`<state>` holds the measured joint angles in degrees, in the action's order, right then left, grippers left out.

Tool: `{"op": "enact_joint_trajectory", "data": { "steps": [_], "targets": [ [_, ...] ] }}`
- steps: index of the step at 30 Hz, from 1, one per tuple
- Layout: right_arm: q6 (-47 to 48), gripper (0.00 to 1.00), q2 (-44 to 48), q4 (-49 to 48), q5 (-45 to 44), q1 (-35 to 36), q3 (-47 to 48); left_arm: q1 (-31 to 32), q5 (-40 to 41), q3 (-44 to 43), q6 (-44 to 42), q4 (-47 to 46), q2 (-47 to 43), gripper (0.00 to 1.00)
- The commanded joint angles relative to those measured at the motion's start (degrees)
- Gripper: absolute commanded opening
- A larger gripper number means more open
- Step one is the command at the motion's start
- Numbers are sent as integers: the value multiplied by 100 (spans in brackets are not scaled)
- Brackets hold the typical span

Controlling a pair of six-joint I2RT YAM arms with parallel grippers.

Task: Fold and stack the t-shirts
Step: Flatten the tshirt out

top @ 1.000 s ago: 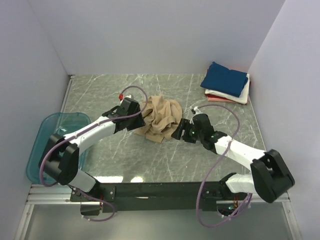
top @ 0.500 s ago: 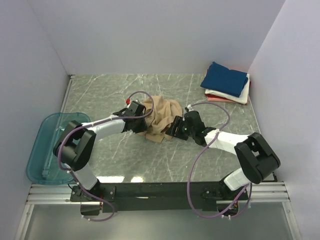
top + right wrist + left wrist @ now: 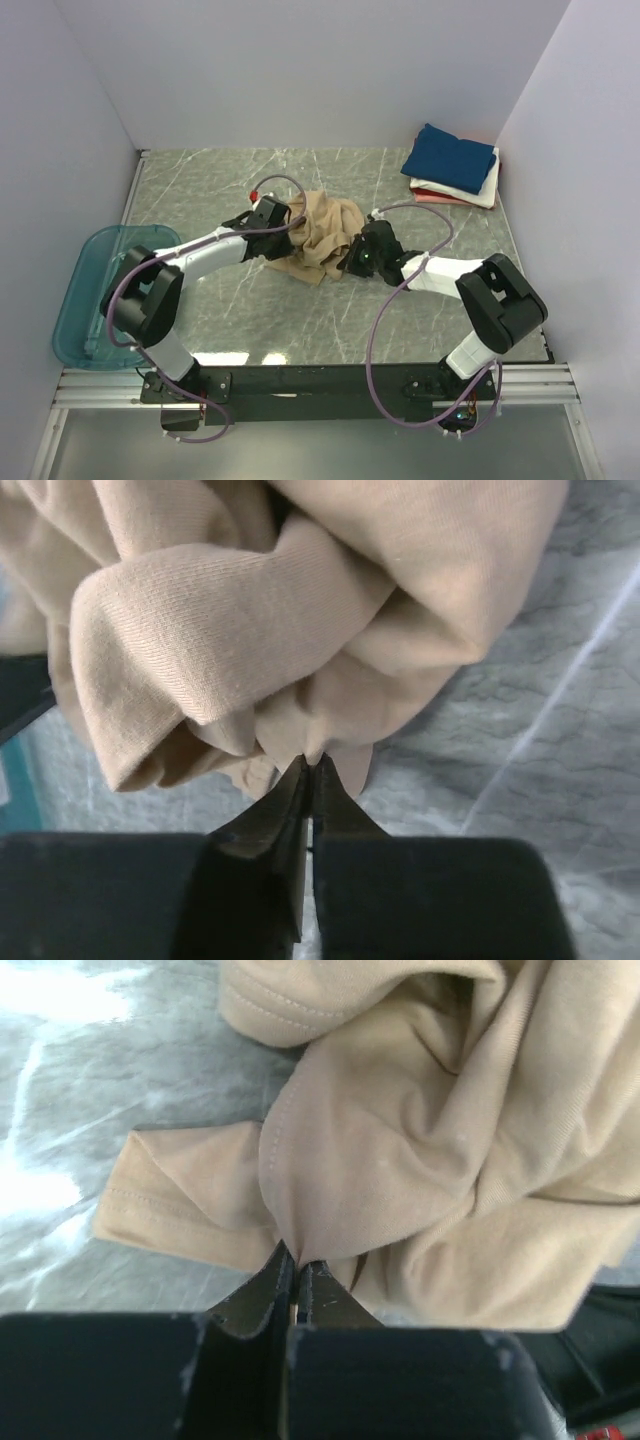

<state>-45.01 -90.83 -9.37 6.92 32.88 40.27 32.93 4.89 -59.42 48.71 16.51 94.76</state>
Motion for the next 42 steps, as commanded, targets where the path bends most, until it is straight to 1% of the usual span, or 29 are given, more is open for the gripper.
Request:
{"op": "enact_joint_trajectory", "data": {
  "steps": [1, 3, 4, 8, 11, 16, 18, 21, 23, 27, 29, 33, 34, 35, 36, 37, 39, 40, 41, 42],
  "targets": [
    [115, 0, 450, 319, -471, 17, 271, 21, 389, -254, -160, 369, -711, 0],
    [229, 0, 714, 523, -630, -36, 306, 12, 548, -324, -221, 554, -958, 0],
    [273, 0, 855, 750, -682, -63, 315, 3, 627, -351, -239, 798, -1081, 0],
    [484, 0, 1795, 1454, -1060, -361, 455, -128, 961, -465, -283, 1353, -1995, 1],
    [643, 0, 2366, 1990, -1123, -738, 639, -357, 1041, -448, -274, 1678, -2707, 1],
    [968, 0, 3008, 2675, -859, -1740, 1043, -778, 1014, -579, -353, 2101, -3734, 0],
    [1082, 0, 3141, 2895, -780, -2012, 1297, -867, 1102, -842, -371, 2355, -3938, 0],
    [1161, 0, 3395, 3106, -849, -2171, 1676, -946, 1329, -1430, -380, 2558, -4263, 0],
    [1188, 0, 3466, 3134, -911, -2242, 1852, -955, 1444, -1651, -397, 2568, -4317, 0],
    [1109, 0, 3291, 3169, -789, -2462, 2511, -999, 1805, -2169, -502, 2313, -4168, 0],
    [1013, 0, 3028, 3169, -675, -2558, 2922, -1078, 1867, -2582, -607, 2076, -3861, 0],
    [880, 0, 2501, 3064, -367, -2638, 3671, -1560, 1481, -3364, -731, 1575, -3158, 0],
    [863, 0, 2265, 3029, -323, -2647, 3829, -1657, 1402, -3679, -749, 1444, -2887, 0],
    [828, 0, 2123, 3020, -210, -2655, 4196, -1762, 1097, -3865, -766, 1216, -2736, 0],
    [819, 0, 2000, 3028, -130, -2725, 4408, -1859, 954, -4102, -853, 1127, -2578, 0],
    [793, 0, 1772, 2976, -42, -2761, 4584, -1999, 901, -4713, -880, 1126, -2237, 0],
    [722, 0, 1578, 2871, 213, -2866, 5076, -2158, 717, -5419, -994, 1214, -1910, 0],
    [705, 0, 1394, 2888, 283, -2901, 5261, -2211, 602, -6136, -1064, 1240, -1622, 0],
    [687, 0, 1314, 2923, 353, -2928, 5637, -2246, 540, -6491, -1152, 1327, -1497, 0],
    [670, 0, 1183, 3019, 485, -3015, 5806, -2299, 409, -6791, -1197, 1354, -1348, 0]
  ]
}}
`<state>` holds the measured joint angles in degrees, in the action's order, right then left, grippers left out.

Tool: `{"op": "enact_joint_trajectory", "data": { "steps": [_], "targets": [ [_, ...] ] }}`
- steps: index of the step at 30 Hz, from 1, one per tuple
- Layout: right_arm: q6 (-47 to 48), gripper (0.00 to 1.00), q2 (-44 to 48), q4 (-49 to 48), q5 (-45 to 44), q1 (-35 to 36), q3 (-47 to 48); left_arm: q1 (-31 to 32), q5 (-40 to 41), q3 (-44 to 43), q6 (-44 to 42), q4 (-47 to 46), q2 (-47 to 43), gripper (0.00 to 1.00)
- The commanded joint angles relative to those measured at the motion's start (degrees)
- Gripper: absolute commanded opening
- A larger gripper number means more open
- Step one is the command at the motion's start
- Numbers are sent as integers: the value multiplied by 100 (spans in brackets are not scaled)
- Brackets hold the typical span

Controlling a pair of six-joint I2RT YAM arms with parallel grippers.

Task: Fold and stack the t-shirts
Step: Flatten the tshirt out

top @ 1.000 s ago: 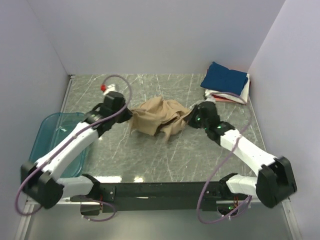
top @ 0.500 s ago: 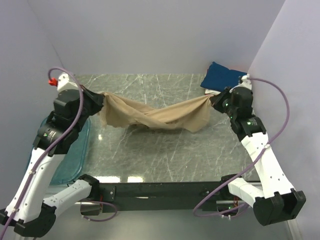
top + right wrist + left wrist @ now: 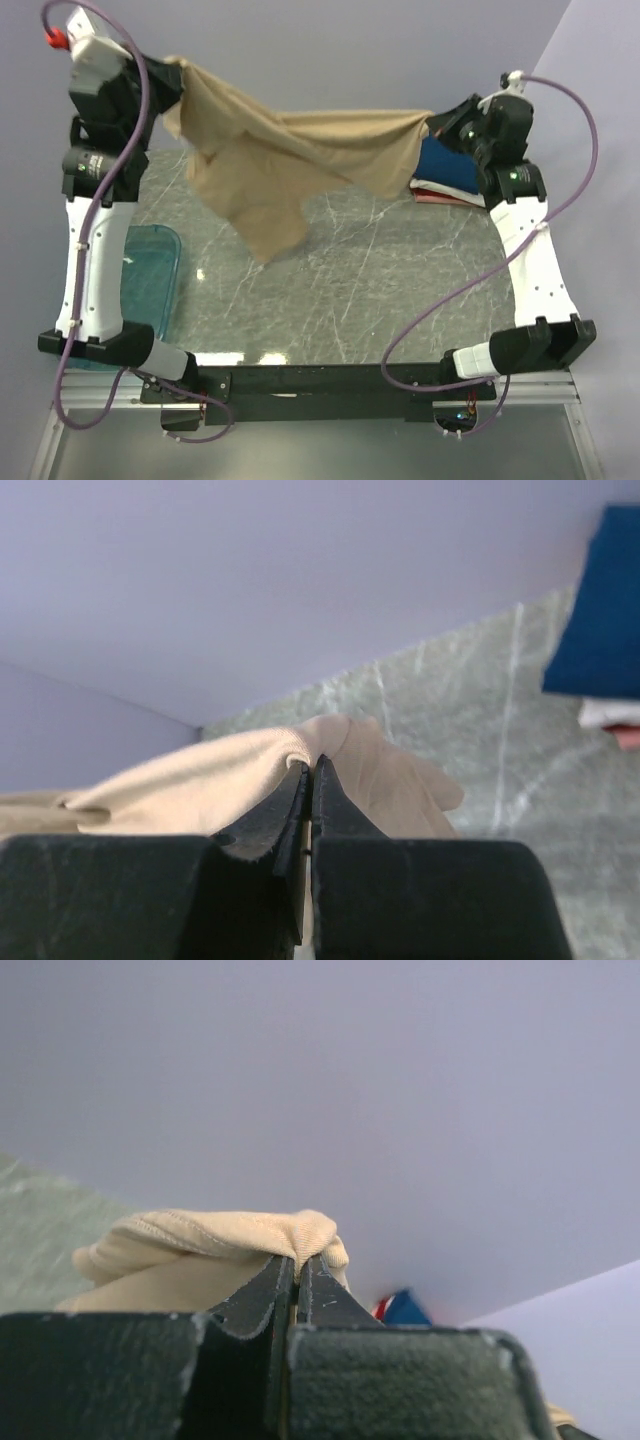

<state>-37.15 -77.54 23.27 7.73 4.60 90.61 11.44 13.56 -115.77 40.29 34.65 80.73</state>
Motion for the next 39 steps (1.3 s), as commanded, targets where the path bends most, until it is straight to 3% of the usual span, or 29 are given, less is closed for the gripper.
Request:
{"op": "enact_joint_trajectory", "data": {
  "steps": [1, 3, 6, 12, 13, 15, 16, 17, 18, 19, 20, 22, 23, 26, 31, 39],
  "targets": [
    [-135, 0, -174, -226, 466, -222, 896, -160, -495, -1576, -408, -425, 74, 0],
    [-196, 0, -165, -304, 642, -310, 968, -177, -469, -1599, -496, -520, -39, 0],
    [-162, 0, -86, -253, 853, -363, 731, -177, -477, -582, -461, -723, -706, 1],
    [190, 0, 11, 38, 871, -425, -603, -177, -907, 3028, 382, -758, -2567, 0],
    [242, 7, -42, -6, 862, -425, -841, -169, -995, 4008, 478, -758, -2719, 0],
    [409, 23, -365, 54, 880, -434, -1264, -177, -1153, 4962, 804, -793, -3096, 0],
    [514, 41, -498, 90, 906, -434, -1326, -177, -1206, 5785, 874, -828, -3150, 2],
    [541, 50, -708, 64, 950, -425, -1466, -177, -1303, 6376, 1023, -785, -3212, 7],
    [559, 61, -788, 38, 976, -425, -1554, -177, -1303, 6617, 1068, -785, -3239, 12],
    [585, 63, -833, 29, 985, -434, -1642, -177, -1399, 6828, 1121, -785, -3265, 18],
    [568, 64, -824, -6, 950, -425, -1904, -177, -1461, 7013, 1217, -880, -3300, 27],
    [489, 66, -614, -287, 854, -364, -2483, -177, -1646, 7443, 1235, -987, -3467, 34],
    [472, 67, -526, -349, 732, -303, -2669, -177, -1611, 7507, 1261, -961, -3502, 45],
    [401, 67, -184, -516, 318, -83, -3379, -169, -1488, 7604, 1305, -759, -3599, 59],
    [296, 65, 668, -727, -192, -3, -4610, -177, -1557, 8095, 1621, -731, -3810, 57],
    [129, 64, 1662, -622, -272, -3, -5360, -107, -944, 8790, 2228, -776, -3802, 57]
  ]
}}
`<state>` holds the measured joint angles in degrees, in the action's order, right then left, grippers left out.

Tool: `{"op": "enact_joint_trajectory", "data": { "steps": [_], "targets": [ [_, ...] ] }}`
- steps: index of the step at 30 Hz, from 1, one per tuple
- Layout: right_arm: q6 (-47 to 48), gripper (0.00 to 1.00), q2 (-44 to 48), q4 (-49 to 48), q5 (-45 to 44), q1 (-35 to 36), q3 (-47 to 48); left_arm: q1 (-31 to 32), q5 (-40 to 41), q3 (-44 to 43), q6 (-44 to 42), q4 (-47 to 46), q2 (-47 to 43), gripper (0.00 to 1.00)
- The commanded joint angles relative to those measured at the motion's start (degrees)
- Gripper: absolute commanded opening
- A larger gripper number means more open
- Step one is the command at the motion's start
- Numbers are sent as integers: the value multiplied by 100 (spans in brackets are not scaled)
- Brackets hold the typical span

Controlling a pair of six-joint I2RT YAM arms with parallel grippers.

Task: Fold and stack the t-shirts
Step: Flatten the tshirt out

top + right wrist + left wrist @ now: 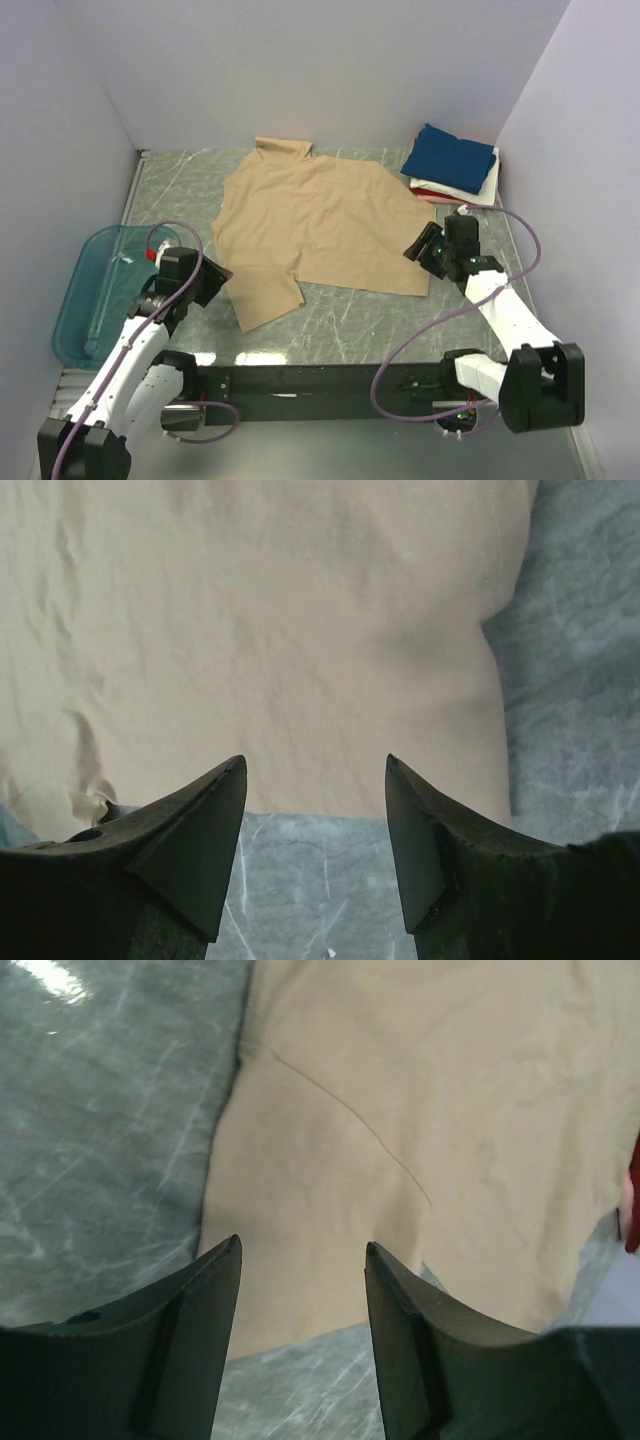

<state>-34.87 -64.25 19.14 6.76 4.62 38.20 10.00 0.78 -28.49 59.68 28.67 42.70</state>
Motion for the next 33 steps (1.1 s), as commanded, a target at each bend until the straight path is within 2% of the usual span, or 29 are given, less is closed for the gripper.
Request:
{"op": "enact_joint_trajectory", "data": {
  "steps": [1, 10, 14, 18, 22, 27, 33],
  "targets": [
    [-125, 64, 412, -191, -184, -5, -206, 37, 449, 80, 342, -238, 45, 58],
    [-222, 63, 905, 20, -404, -14, -418, 46, 1073, -455, 334, -572, 1732, 57],
    [-283, 63, 853, 195, -518, -23, -453, 37, 1065, -701, 316, -862, 2426, 57],
    [-336, 62, 747, 275, -597, -58, -506, 46, 1100, -781, 307, -1240, 2717, 56],
    [-353, 62, 721, 231, -562, -93, -620, 46, 1459, -1018, 299, -1109, 3103, 55],
    [-432, 62, 747, 248, -667, -119, -682, 37, 1478, -1159, 307, -1319, 3508, 53],
    [-608, 62, 809, 451, -1072, -172, -717, 46, 1434, -1404, 307, -1460, 4123, 46]
  ]
}}
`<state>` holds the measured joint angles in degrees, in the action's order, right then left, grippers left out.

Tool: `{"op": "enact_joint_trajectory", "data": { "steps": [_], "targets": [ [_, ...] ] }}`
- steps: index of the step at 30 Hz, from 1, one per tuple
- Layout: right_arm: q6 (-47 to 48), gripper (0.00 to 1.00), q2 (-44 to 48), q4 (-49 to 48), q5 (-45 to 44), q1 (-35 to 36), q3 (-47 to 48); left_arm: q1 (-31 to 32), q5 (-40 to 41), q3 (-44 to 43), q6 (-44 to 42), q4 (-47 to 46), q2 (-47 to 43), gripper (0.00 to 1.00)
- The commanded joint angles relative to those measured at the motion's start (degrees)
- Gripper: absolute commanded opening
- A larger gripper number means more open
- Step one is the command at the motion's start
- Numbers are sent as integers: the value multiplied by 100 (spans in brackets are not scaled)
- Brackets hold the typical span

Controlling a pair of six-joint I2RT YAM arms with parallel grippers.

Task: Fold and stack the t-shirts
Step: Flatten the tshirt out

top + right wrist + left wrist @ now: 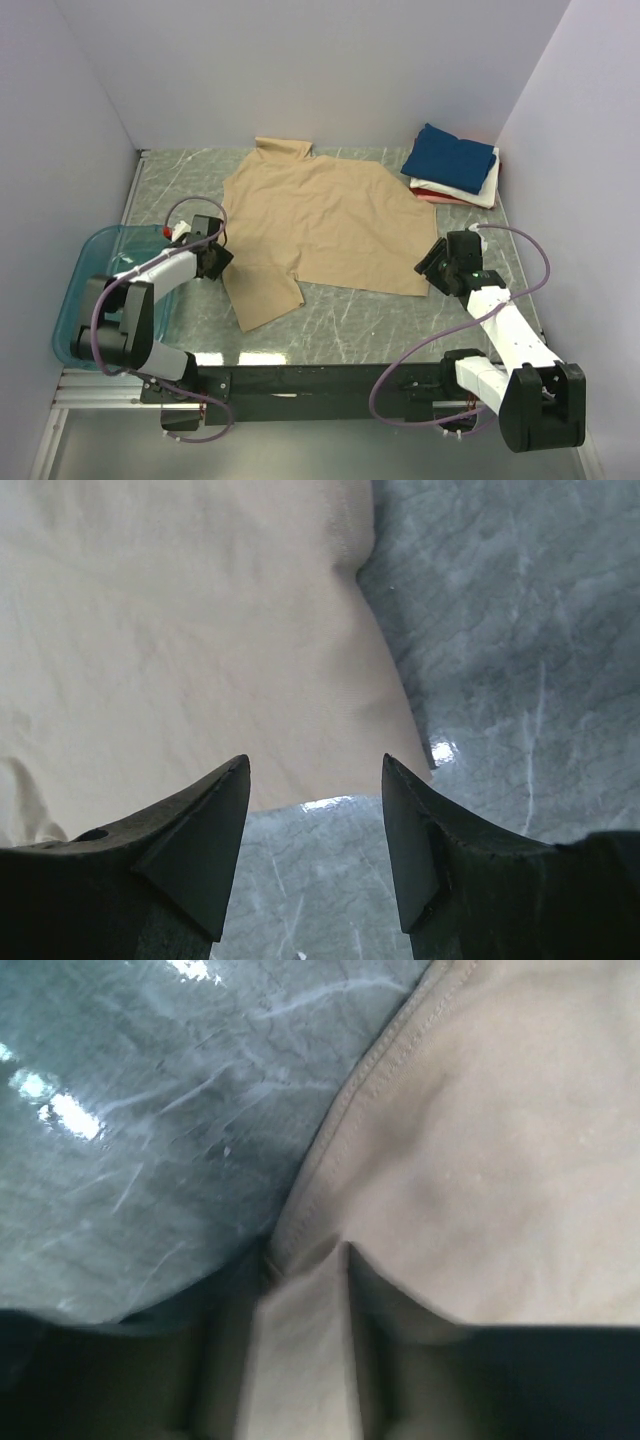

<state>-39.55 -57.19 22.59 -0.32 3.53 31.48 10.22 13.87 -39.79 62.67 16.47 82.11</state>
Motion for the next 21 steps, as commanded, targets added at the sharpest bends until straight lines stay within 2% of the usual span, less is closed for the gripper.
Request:
{"op": "enact_joint_trajectory", "data": {
  "steps": [1, 2, 3, 5, 7, 15, 21],
  "targets": [
    [-149, 62, 94, 97, -390, -72, -55, 24, 116, -310, -9, -223, 235, 36],
    [-149, 62, 85, 105, -425, -80, -72, 24, 107, -380, -10, -206, 340, 29],
    [-149, 62, 50, 105, -469, -98, -81, 24, 125, -406, -18, -145, 385, 16],
    [-149, 62, -72, 62, -461, -124, -99, 24, 99, -459, -36, -127, 429, 6],
    [-123, 62, -256, 9, -347, -186, -143, 24, 142, -494, -45, 5, 412, 1],
    [-35, 62, -811, -466, -127, -212, -239, -11, 529, -925, -211, 822, -422, 1],
    [-35, 61, -1163, -694, 14, -195, -178, -239, 441, -1083, -405, 1112, -1065, 1]
  ]
}}
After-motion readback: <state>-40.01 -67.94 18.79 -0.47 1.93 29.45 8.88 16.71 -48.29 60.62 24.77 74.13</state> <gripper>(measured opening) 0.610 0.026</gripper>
